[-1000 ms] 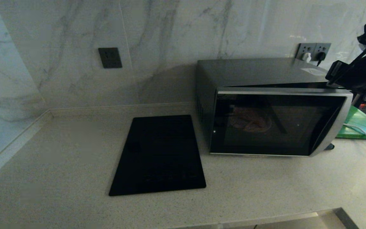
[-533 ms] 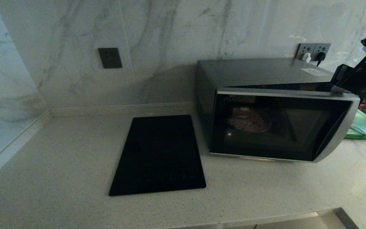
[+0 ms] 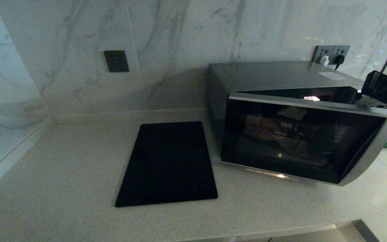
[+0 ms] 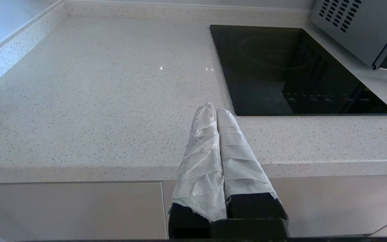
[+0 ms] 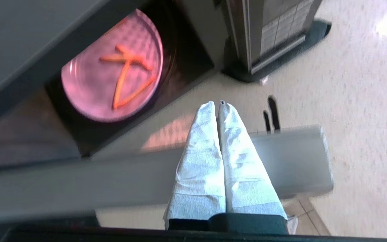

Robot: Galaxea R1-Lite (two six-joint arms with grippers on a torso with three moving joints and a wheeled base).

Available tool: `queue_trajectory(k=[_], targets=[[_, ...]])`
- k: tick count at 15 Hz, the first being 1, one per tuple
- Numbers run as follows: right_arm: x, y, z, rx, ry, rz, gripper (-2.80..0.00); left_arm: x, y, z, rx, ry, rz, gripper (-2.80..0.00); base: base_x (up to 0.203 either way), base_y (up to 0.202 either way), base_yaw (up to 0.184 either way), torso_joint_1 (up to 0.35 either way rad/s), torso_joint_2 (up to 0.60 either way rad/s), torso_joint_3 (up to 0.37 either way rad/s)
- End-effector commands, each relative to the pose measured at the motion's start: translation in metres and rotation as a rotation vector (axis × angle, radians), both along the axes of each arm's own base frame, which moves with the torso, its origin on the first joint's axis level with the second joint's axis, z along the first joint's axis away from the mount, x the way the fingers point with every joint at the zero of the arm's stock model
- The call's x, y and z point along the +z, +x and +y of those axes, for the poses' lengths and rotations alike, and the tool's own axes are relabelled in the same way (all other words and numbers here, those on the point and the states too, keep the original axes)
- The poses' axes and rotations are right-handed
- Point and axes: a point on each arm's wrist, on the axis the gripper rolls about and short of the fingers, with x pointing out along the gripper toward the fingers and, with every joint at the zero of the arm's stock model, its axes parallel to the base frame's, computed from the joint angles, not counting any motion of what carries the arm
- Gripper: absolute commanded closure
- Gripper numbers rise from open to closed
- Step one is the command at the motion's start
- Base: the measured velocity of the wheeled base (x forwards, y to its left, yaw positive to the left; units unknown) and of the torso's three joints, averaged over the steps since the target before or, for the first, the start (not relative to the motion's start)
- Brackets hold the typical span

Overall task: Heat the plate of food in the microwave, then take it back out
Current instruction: Open the microwave oven

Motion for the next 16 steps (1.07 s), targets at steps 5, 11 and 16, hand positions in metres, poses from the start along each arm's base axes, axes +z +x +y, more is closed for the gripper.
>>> queue_trajectory(k=[5, 11, 16], targets=[[0.006, -0.068, 0.029, 0.098, 0.031, 0.058, 0.0, 0.0, 0.0, 0.0, 0.001, -0.001, 0.001, 0.0, 0.0, 0.0, 0.0, 0.0, 0.0, 0.0], [0.006, -0.124, 0.055, 0.203, 0.079, 0.098, 0.0, 0.0, 0.0, 0.0, 0.001, -0.001, 0.001, 0.0, 0.0, 0.0, 0.0, 0.0, 0.0, 0.0], [-0.008, -0.133, 0.081, 0.336, 0.084, 0.159, 0.0, 0.0, 0.0, 0.0, 0.001, -0.001, 0.001, 0.0, 0.0, 0.0, 0.0, 0.0, 0.0, 0.0]])
